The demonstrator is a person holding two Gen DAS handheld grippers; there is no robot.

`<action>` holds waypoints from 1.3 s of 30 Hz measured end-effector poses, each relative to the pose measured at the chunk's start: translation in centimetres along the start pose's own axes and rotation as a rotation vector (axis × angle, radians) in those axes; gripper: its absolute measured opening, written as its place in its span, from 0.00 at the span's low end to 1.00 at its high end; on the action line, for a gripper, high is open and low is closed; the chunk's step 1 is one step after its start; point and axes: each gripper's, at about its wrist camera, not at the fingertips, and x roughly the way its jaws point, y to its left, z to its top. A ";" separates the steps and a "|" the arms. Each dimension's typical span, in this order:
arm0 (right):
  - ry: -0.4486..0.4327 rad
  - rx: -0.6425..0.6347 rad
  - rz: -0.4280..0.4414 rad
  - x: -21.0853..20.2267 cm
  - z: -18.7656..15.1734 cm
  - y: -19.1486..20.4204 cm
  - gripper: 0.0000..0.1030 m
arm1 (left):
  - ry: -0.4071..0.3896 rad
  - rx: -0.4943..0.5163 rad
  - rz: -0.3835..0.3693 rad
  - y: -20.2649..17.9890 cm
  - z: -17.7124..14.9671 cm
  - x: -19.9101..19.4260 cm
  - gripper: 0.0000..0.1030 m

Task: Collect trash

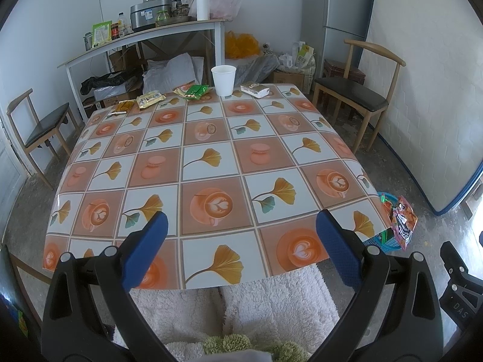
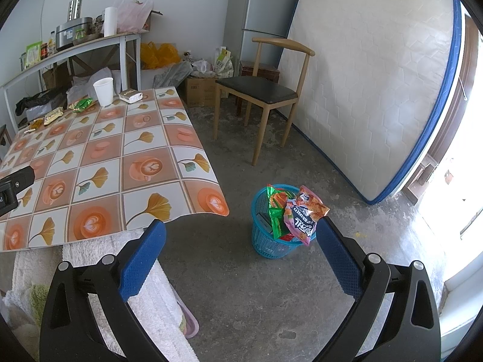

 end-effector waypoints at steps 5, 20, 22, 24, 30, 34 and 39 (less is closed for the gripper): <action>0.000 0.000 0.001 0.0 0.0 0.0 0.94 | 0.000 -0.001 0.001 -0.1 0.0 0.0 0.92; 0.000 0.001 0.001 0.0 0.0 0.0 0.94 | 0.000 -0.002 0.002 0.1 0.0 0.0 0.92; -0.001 0.000 0.001 0.0 -0.1 0.0 0.94 | -0.001 -0.001 0.002 -0.1 0.0 0.0 0.92; 0.000 0.000 0.001 0.0 0.0 0.0 0.94 | 0.000 -0.002 0.001 0.0 0.0 0.0 0.92; -0.001 -0.002 0.001 -0.1 0.0 0.1 0.94 | -0.003 -0.002 0.001 0.0 0.0 0.0 0.92; -0.002 -0.001 0.001 -0.1 0.0 0.1 0.94 | -0.001 -0.001 0.000 0.0 0.0 0.0 0.92; -0.004 0.000 0.001 -0.3 0.1 0.2 0.94 | -0.003 0.000 0.000 0.1 0.0 0.0 0.92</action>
